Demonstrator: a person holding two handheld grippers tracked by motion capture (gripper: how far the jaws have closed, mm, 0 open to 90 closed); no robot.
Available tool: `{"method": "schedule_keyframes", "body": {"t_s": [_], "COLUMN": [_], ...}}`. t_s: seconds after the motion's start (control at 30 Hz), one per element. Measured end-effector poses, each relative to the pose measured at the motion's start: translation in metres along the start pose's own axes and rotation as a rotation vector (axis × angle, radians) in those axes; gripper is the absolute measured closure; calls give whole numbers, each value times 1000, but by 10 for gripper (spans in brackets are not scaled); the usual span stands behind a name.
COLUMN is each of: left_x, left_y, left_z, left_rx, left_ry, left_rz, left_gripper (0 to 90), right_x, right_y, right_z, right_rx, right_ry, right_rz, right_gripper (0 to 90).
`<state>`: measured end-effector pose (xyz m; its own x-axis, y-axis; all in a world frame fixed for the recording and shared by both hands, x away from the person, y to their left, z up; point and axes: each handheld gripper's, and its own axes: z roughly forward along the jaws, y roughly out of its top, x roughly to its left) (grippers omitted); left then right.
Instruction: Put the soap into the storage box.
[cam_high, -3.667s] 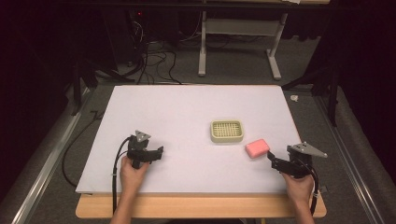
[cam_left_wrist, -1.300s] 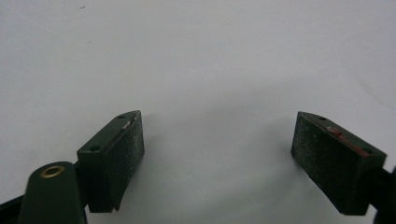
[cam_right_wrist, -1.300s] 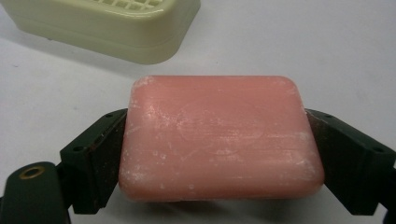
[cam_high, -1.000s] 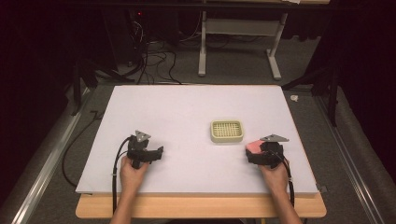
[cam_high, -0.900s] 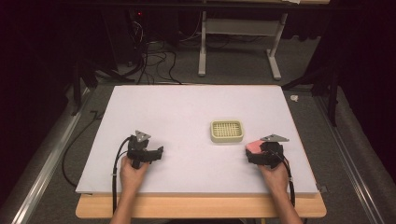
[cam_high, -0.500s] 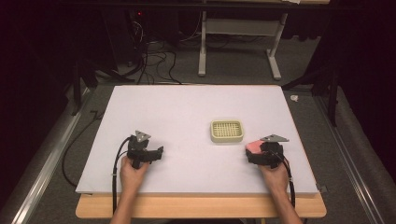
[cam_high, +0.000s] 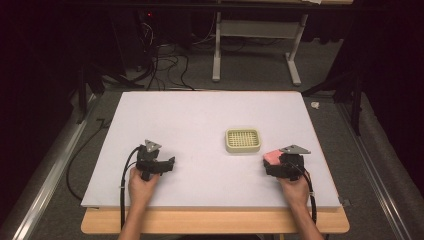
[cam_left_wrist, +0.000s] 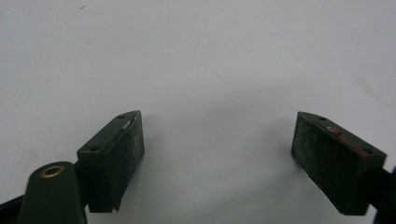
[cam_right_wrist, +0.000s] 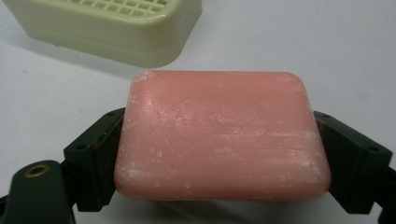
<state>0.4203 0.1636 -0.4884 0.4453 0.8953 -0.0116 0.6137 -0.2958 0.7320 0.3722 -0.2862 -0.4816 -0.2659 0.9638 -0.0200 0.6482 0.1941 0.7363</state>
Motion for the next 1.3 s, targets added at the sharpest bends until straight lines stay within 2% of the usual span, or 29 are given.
{"method": "schedule_keyframes", "body": {"t_s": [0.27, 0.43, 1.3], "left_x": [0, 0, 0], "left_y": [0, 0, 0], "left_z": [0, 0, 0], "left_rx": [0, 1, 1], "left_ry": [0, 0, -1], "left_rz": [0, 1, -1], "left_gripper": [176, 176, 175], "right_x": [-6, -7, 13], "right_y": [0, 1, 31], "right_z": [-7, -10, -25], "right_rx": [-40, -46, -98], "right_ry": [47, 67, 175], "right_rz": [48, 62, 25], "right_gripper": [137, 137, 136]}}
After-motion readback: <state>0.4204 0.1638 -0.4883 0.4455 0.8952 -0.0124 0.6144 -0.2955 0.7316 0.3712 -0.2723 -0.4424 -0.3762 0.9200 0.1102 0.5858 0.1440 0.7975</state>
